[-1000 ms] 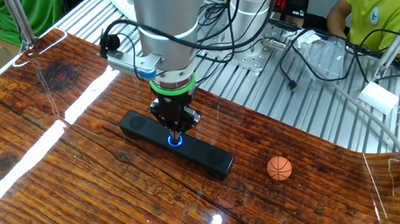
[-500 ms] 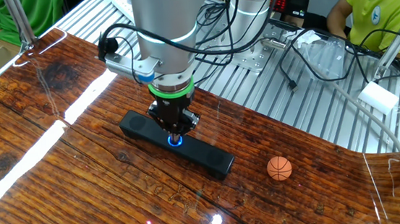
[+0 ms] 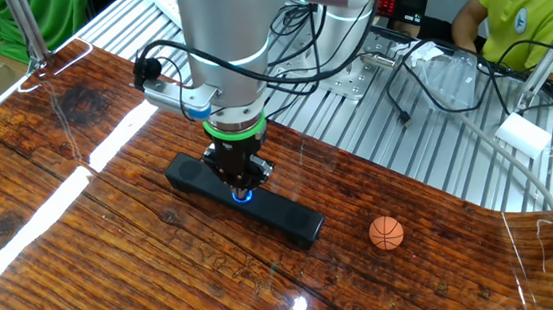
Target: Turn the knob to increase the volume of the speaker
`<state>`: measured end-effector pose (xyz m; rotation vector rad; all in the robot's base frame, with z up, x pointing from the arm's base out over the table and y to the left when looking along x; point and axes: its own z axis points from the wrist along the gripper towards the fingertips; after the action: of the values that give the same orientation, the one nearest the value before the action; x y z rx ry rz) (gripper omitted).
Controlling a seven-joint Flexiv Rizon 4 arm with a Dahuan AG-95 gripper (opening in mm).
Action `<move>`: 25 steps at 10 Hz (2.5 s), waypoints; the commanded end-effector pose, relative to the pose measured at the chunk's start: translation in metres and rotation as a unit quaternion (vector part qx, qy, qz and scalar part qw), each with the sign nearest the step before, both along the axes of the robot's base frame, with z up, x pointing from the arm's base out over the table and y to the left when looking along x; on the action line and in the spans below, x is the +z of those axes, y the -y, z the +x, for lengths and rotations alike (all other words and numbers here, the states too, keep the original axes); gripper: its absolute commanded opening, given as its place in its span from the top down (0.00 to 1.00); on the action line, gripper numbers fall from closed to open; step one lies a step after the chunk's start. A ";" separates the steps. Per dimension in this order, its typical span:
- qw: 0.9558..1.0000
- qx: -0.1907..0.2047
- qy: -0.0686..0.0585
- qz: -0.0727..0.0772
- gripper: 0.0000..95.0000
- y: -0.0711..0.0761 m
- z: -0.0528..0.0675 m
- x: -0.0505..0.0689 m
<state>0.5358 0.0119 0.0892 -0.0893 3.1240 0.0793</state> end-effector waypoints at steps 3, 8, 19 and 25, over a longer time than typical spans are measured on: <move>1.000 0.003 -0.005 0.000 1.00 0.001 0.004 0.002; 1.000 0.008 -0.010 -0.001 1.00 0.002 0.010 0.004; 1.000 0.011 -0.023 0.000 1.00 0.002 0.010 0.002; 1.000 0.011 -0.016 0.002 1.00 0.001 0.004 -0.004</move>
<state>0.5371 0.0103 0.0857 -0.1247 3.1536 0.0874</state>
